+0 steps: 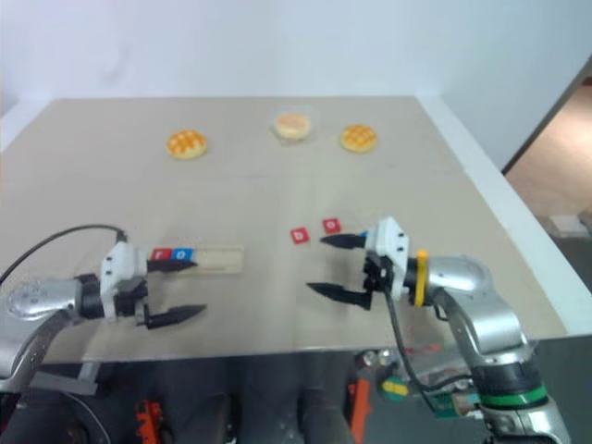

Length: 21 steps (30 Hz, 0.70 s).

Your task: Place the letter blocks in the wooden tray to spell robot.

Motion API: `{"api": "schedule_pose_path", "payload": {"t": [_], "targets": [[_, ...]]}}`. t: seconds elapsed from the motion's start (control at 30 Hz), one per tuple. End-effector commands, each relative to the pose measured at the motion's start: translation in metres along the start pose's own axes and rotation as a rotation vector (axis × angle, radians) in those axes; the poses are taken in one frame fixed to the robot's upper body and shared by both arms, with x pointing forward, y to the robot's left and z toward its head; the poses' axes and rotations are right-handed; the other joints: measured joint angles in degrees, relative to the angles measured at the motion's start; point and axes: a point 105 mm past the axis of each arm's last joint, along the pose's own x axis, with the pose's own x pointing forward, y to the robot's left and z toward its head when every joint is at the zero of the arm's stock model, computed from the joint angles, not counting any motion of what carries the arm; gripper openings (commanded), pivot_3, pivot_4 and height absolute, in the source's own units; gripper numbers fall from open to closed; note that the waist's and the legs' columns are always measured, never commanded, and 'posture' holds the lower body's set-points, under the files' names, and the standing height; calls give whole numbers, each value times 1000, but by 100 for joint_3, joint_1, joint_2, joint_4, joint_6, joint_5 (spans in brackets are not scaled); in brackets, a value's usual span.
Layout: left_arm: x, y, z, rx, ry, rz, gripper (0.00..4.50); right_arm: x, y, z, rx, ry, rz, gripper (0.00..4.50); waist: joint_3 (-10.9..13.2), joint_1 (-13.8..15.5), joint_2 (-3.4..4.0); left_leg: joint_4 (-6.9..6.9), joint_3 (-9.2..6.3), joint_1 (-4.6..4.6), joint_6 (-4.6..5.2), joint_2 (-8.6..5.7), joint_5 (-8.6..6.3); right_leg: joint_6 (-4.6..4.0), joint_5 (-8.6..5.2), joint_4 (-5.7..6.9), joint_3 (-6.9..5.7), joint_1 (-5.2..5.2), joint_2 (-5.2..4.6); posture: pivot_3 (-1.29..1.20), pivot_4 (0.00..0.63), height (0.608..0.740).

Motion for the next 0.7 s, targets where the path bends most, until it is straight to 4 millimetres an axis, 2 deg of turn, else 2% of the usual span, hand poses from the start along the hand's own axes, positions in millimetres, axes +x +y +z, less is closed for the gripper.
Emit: {"api": "schedule_pose_path", "payload": {"t": [0.03, 0.1, 0.17, 0.27, 0.43, 0.7], "targets": [[4, 10, 7, 62, 11, -55, 4500, 8, 3, 8, -48, -19, 78, 4472, 0, 4, 0, 0, 0, 0, 2, -1, -1, 8, 2, 1, 0, 1, 0, 0, 150, 739], [8, 23, 12, 94, 7, -53, 4500, 12, 4, 8, -54, -16, 99, 4472, 0, 4, 0, 0, 0, -1, 2, -1, -1, 10, 3, 1, -1, 0, 1, 0, 150, 739], [12, 48, 18, 153, 10, -30, 4500, 15, 1, 9, -51, -24, 81, 4472, 0, 16, 0, 2, -1, -1, 2, -1, -1, 10, 5, 5, -2, -1, 2, 0, 150, 739], [16, 68, 16, 181, 35, -41, 4500, 14, -1, 7, -61, -10, 69, 4472, 0, 26, 0, 15, -8, 0, 4, -2, 0, 12, 12, 10, -7, 5, 5, 0, 150, 739], [21, 81, 4, 164, 82, -114, 4500, 10, -1, 4, -65, 4, 43, 4472, -1, -8, 1, 14, 2, -1, 4, -4, -1, 19, 13, 10, 4, 2, 4, 0, 150, 739], [39, 96, 1, 183, 143, -193, 4500, 8, -1, 6, -70, 1, -11, 4472, -1, 13, 1, 20, -10, -16, 5, -5, -1, 22, 13, 14, -2, -5, 7, 0, 150, 739]]}}
